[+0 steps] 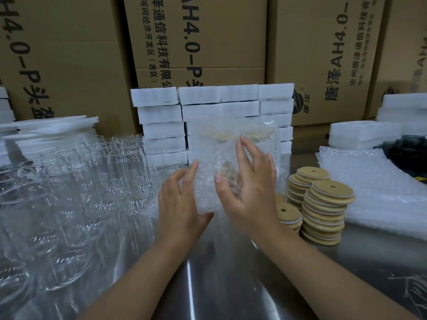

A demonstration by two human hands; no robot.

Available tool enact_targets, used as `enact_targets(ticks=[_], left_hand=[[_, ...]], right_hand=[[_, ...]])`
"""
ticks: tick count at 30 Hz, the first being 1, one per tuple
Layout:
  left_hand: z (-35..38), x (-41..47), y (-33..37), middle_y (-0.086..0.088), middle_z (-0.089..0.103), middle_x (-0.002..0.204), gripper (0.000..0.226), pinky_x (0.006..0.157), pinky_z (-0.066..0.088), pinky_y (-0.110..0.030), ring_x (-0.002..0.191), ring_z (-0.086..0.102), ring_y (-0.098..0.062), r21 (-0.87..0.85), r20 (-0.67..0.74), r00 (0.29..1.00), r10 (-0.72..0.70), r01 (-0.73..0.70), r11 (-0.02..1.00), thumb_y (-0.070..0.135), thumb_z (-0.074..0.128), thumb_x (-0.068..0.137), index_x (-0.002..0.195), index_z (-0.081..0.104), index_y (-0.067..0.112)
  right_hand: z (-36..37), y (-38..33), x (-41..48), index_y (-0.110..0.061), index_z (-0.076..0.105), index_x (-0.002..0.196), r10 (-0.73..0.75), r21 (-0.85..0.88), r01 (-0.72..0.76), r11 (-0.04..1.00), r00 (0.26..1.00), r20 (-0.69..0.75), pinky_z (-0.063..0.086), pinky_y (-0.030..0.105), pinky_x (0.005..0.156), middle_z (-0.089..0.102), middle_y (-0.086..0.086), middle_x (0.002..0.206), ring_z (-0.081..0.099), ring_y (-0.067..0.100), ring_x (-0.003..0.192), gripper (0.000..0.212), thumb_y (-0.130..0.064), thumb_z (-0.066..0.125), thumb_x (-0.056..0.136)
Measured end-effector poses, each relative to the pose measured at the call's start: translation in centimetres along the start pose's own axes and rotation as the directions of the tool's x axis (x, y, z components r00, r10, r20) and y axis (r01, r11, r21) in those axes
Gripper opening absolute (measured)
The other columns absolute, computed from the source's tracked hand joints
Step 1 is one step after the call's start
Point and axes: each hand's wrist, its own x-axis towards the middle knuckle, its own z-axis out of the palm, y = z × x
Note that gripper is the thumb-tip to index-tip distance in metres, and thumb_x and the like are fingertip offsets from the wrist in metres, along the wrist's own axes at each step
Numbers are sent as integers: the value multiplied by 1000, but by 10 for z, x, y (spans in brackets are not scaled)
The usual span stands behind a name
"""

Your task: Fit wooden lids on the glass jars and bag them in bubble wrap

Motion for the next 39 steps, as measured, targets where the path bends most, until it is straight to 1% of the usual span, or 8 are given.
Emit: enact_targets(ticks=[3,9,15,24,29,32,35,39], left_hand=[[0,0,-1,-17,43,133,120,103,30,-37,121,38,-27,-32,-13,1000,-5,5,999,19,94,52,145,18,32],[0,0,-3,-18,42,130,116,102,34,-39,120,39,-28,-68,-3,999,-32,32,997,16,91,52,149,28,17],[-1,-1,-2,-17,41,131,117,103,36,-42,121,40,-30,-76,10,999,-38,39,996,17,93,52,149,28,17],[0,-2,-2,-11,38,132,116,103,38,-42,123,38,-25,-134,14,998,-54,55,989,24,93,54,149,25,21],[0,3,-3,1,37,128,107,98,38,-25,115,33,-4,-247,2,976,-216,210,946,31,89,55,145,32,20],[1,3,-3,2,37,130,107,99,33,-12,119,40,-3,-418,11,943,-332,306,855,34,90,55,142,32,17],[2,1,-2,-2,42,141,113,113,36,-38,131,44,-14,-585,92,907,-411,383,715,47,87,54,145,26,19],[1,1,6,-3,47,140,97,106,43,-33,125,52,-12,-675,136,899,-416,392,626,31,86,58,137,29,29]], right_hand=[[-2,0,2,-9,23,150,54,46,-52,998,998,-43,9,52,118,13,-11,149,2,-4,139,81,-56,34,85],[-1,2,2,-17,59,105,125,74,-121,990,991,-44,13,55,114,37,1,145,21,7,135,53,-59,34,83],[-1,6,2,-17,47,139,167,-6,-167,986,984,68,-2,39,119,44,-6,142,26,7,136,81,-66,18,81],[-2,2,2,-12,25,150,164,103,-160,982,986,-39,19,52,115,30,0,149,18,5,137,80,-59,29,86],[-1,3,3,-28,23,143,169,337,-136,932,983,-72,31,39,112,30,-7,144,33,12,135,66,-57,34,86],[2,3,0,-38,21,140,219,484,-225,846,973,70,31,12,101,29,-12,145,35,1,132,68,-63,40,80],[10,6,-4,-42,14,146,265,424,-374,825,918,295,31,19,100,27,-16,148,34,1,132,91,-72,50,68],[18,7,-11,-53,1,142,245,304,-440,845,824,511,31,28,105,25,-20,151,28,0,134,103,-78,57,60]])
